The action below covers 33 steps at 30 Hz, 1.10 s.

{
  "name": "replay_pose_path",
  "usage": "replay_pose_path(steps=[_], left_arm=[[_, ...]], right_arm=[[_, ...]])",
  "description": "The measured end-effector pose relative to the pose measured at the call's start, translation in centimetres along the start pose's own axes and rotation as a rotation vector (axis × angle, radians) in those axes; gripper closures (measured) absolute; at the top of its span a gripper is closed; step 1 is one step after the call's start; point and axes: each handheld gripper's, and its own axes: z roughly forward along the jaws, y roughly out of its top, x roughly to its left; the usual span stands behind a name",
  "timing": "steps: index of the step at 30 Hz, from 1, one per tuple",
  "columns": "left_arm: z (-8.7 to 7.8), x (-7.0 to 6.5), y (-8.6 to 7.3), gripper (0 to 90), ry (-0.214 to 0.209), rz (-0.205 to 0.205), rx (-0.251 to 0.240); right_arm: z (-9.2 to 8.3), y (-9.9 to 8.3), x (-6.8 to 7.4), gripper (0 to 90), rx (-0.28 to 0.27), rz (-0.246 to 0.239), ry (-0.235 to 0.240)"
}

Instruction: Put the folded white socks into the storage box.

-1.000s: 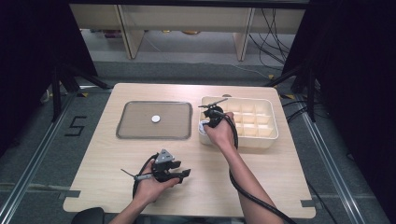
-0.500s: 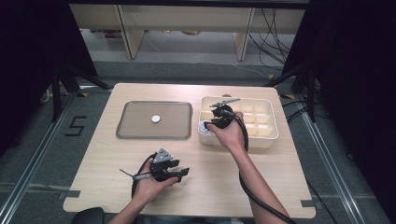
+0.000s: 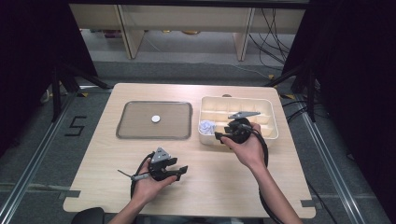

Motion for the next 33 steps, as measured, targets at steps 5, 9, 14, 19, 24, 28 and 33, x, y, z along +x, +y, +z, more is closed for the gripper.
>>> replay_pose_path(steps=[5,9,14,19,24,28,33], left_arm=[[0.1,0.3,-0.2,39.1,0.013,-0.016,-0.025],[0.0,0.6,-0.5,38.6,0.031,-0.009,-0.035],[-0.1,0.8,-0.7,38.4,0.046,-0.016,-0.059],[-0.1,0.8,-0.8,38.6,0.051,-0.005,-0.097],[-0.3,1.0,-0.7,38.9,0.064,0.014,-0.135],[-0.4,1.0,-0.8,38.9,0.071,0.014,-0.141],[-0.4,1.2,-0.9,39.0,0.074,0.02,-0.147]], right_arm=[[-1.0,-2.7,-0.5,48.0,-0.018,0.012,-0.001],[-2.0,-4.7,-1.1,48.0,-0.038,0.009,-0.01],[-2.7,-7.4,-1.7,47.9,-0.056,0.021,-0.024],[-3.1,-10.4,-2.3,47.7,-0.066,0.03,-0.047],[-3.4,-12.6,-2.8,47.8,-0.106,0.041,-0.074],[-3.6,-13.7,-2.7,47.7,-0.144,0.069,-0.066],[-3.4,-14.3,-3.2,47.3,-0.182,0.05,-0.093]])
